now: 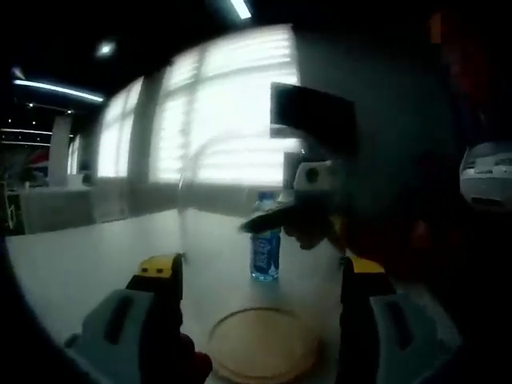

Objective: Open the cover put in the Mizone put the cover back on

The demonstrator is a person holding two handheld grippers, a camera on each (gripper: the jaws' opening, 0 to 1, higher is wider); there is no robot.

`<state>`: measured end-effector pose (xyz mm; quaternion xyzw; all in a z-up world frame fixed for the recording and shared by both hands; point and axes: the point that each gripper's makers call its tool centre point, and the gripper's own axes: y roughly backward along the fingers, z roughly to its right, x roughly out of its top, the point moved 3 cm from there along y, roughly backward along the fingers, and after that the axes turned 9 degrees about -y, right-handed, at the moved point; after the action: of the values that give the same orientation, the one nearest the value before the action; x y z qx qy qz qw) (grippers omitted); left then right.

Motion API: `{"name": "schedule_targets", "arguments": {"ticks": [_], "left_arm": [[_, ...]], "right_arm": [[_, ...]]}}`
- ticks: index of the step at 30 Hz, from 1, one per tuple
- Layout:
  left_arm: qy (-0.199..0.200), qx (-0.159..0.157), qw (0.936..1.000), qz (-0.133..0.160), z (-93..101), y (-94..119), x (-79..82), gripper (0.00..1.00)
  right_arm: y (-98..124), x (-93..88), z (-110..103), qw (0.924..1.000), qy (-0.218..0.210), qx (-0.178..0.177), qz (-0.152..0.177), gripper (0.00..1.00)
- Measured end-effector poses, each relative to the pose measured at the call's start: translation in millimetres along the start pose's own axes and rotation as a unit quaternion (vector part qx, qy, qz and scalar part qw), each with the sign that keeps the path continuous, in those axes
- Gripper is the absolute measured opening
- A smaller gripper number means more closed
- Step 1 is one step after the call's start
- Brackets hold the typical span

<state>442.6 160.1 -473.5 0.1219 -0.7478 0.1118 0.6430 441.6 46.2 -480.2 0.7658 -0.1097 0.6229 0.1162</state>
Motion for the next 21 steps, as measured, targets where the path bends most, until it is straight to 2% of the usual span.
{"name": "schedule_targets", "arguments": {"ticks": [9,21], "left_arm": [[0.019,-0.016,0.9993,0.027,-2.0,-3.1,-3.3,0.69],[0.023,-0.027,0.9981,0.051,-2.4,-6.8,-3.5,0.71]], "right_arm": [[-3.1,-2.4,1.8,0.9998,-0.007,0.013,0.01,0.78],[-9.9,-5.3,2.3,0.9994,-0.009,0.027,0.02,0.82]]}}
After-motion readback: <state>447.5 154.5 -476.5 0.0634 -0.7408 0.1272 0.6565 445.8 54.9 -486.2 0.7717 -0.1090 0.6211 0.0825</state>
